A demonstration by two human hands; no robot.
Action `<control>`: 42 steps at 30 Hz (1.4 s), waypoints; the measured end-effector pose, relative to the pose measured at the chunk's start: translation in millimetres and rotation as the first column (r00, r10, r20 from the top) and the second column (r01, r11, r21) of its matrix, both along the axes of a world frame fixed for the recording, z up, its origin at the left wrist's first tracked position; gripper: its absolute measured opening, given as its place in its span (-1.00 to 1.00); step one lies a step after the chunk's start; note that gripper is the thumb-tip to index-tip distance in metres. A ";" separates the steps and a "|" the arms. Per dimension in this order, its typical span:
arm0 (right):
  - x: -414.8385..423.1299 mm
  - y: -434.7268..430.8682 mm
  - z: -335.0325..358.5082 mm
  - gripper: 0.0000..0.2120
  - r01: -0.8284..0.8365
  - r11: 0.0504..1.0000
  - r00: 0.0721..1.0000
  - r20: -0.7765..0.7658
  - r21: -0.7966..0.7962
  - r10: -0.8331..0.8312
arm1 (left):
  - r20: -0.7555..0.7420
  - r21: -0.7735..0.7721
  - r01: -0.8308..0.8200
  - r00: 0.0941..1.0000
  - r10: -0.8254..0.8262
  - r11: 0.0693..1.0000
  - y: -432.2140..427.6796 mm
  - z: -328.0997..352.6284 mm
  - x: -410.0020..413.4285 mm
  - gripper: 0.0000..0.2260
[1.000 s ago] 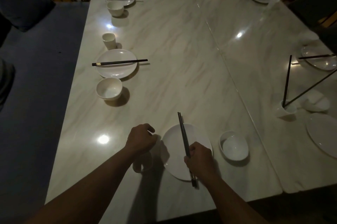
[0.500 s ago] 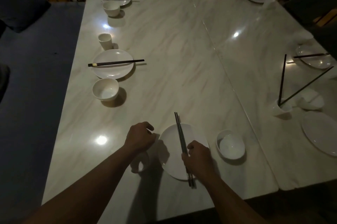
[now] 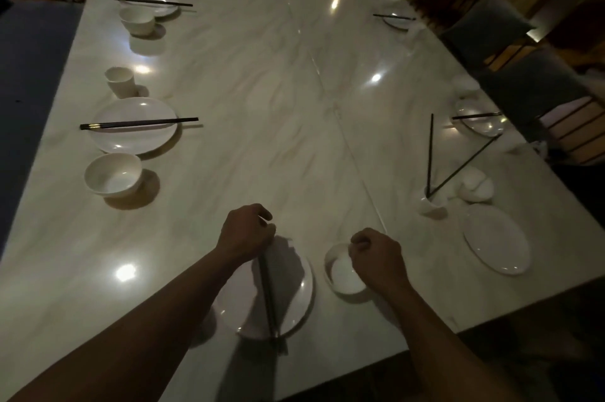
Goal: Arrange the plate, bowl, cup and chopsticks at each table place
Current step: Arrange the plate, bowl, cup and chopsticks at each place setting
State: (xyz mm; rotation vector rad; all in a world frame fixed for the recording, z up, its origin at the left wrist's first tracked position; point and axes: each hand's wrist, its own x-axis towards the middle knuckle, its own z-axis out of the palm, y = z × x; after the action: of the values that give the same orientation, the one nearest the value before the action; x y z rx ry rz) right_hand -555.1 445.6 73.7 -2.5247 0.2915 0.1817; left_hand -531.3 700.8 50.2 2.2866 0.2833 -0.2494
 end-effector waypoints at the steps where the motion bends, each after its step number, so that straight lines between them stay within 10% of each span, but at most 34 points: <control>1: 7.1 -17.2 2.4 -0.91 0.021 1.000 1.000 0.010 -0.002 -0.021 | 0.002 -0.001 0.005 1.000 -0.005 1.000 -11.9 2.6 6.4 -0.81; 19: 182.1 -311.0 -29.8 -0.81 0.318 0.900 0.948 -0.083 0.299 -0.307 | 0.000 0.039 -0.029 1.000 0.029 0.999 -291.9 33.9 132.2 -0.75; 27: 231.0 -302.1 -30.3 -0.76 0.338 0.743 0.941 -0.219 0.578 -0.258 | -0.031 0.093 0.038 0.999 -0.035 0.995 -357.7 29.5 180.3 -0.60; 42: 231.5 -310.1 17.4 -0.88 0.184 0.860 0.975 0.026 0.476 -0.223 | 0.054 -0.044 -0.064 0.996 0.067 0.997 -395.2 -4.2 219.6 -0.77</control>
State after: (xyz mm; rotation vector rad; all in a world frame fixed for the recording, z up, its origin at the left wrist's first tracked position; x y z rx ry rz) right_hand -323.7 135.6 91.0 -1.9951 0.4242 0.0562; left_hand -311.7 305.6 46.0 2.2345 0.3211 -0.1573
